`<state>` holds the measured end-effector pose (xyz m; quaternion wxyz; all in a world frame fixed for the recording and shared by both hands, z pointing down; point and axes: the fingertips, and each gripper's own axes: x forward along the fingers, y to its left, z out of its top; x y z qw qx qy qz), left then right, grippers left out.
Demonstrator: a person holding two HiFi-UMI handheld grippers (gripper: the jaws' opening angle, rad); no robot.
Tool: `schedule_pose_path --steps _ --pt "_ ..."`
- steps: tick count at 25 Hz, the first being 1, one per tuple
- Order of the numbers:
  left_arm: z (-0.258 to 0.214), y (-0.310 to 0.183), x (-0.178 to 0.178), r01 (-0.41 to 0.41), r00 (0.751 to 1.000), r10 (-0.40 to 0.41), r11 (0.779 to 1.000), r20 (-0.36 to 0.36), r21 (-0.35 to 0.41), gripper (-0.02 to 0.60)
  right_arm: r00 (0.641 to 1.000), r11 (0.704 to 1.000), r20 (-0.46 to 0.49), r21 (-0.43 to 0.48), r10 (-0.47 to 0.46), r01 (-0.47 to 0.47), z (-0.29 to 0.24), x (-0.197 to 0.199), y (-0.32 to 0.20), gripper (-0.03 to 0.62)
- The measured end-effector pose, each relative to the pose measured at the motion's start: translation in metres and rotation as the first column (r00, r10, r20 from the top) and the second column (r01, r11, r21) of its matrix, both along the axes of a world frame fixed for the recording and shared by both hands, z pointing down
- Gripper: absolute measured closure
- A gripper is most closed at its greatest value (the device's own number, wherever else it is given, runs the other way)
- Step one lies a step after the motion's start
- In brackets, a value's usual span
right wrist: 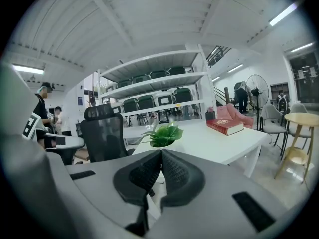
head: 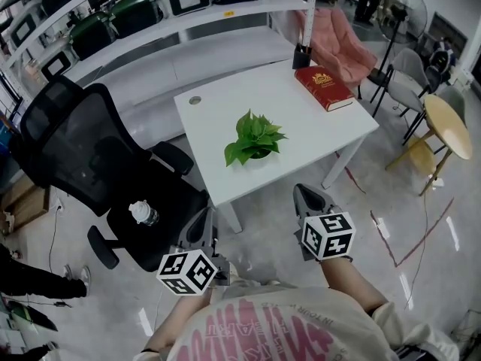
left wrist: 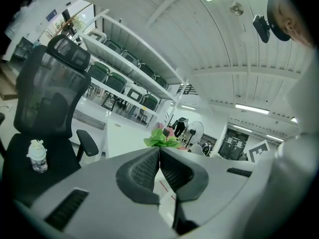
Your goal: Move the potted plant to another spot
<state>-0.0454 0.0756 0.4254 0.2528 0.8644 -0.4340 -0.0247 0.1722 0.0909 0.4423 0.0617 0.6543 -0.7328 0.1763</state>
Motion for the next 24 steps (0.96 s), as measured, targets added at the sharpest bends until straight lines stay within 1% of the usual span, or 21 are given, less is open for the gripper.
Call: schedule_pose_path --steps 8,15,24 --pt "0.008 0.013 -0.004 0.033 0.999 -0.033 0.999 0.012 -0.019 0.557 1.0 1.0 0.014 -0.007 -0.004 0.005 0.004 0.007 0.007 0.582" --pt "0.01 0.023 0.002 0.035 0.999 -0.034 0.999 0.019 -0.024 0.557 1.0 0.999 0.023 -0.038 -0.01 0.011 0.014 0.012 0.015 0.582" --pt "0.009 0.038 0.004 0.044 0.999 -0.043 0.999 0.019 -0.018 0.557 0.999 0.999 0.021 -0.043 -0.032 0.033 0.016 0.01 0.025 0.582"
